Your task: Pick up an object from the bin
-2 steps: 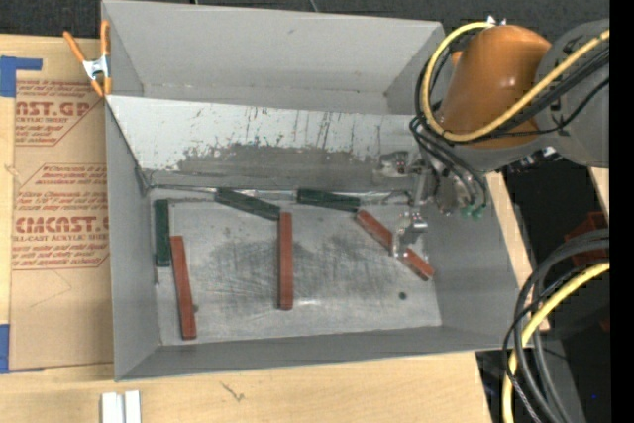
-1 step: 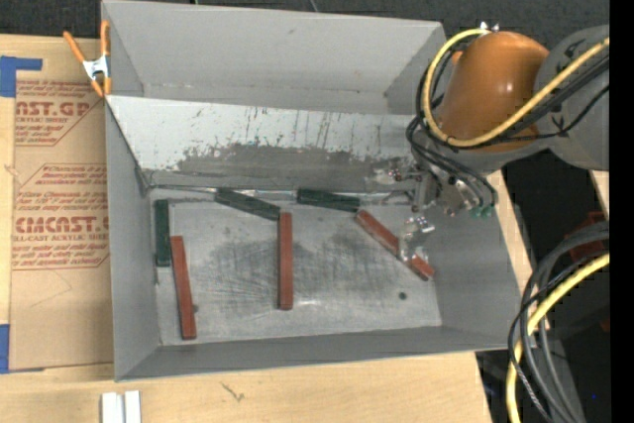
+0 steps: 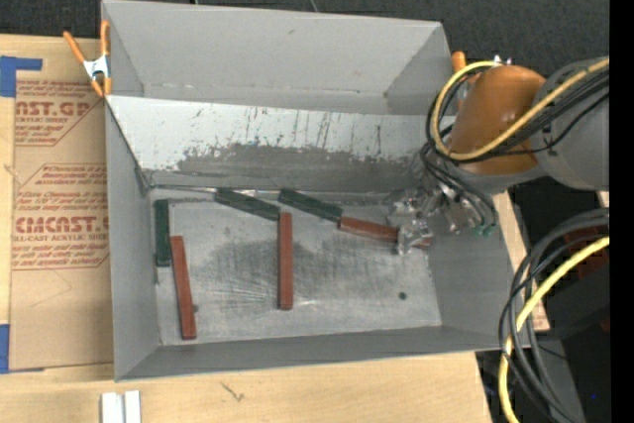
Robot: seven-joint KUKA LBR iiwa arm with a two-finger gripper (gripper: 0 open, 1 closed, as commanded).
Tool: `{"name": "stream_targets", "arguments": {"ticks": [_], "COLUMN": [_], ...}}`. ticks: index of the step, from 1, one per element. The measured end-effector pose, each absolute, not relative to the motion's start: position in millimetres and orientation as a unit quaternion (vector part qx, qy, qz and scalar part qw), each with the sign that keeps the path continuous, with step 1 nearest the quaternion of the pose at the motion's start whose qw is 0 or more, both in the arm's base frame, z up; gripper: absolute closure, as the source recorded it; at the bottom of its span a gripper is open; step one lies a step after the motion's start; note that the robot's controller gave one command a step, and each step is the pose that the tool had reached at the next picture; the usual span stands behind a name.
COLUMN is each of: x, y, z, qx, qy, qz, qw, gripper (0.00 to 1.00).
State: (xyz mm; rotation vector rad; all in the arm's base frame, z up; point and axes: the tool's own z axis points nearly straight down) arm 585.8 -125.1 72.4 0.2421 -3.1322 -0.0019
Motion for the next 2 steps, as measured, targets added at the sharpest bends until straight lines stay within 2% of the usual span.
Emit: {"name": "stream_targets", "arguments": {"ticks": [1, 2], "x": [586.0, 578.9], "y": [-125.2, -127.9], "z": [72.4, 236.7], "qx": [0.077, 0.101], "qy": [-0.997, -0.995], "qz": [0.000, 0.000], "qw": [0.000, -0.002], "gripper": [1.00, 1.00]}}
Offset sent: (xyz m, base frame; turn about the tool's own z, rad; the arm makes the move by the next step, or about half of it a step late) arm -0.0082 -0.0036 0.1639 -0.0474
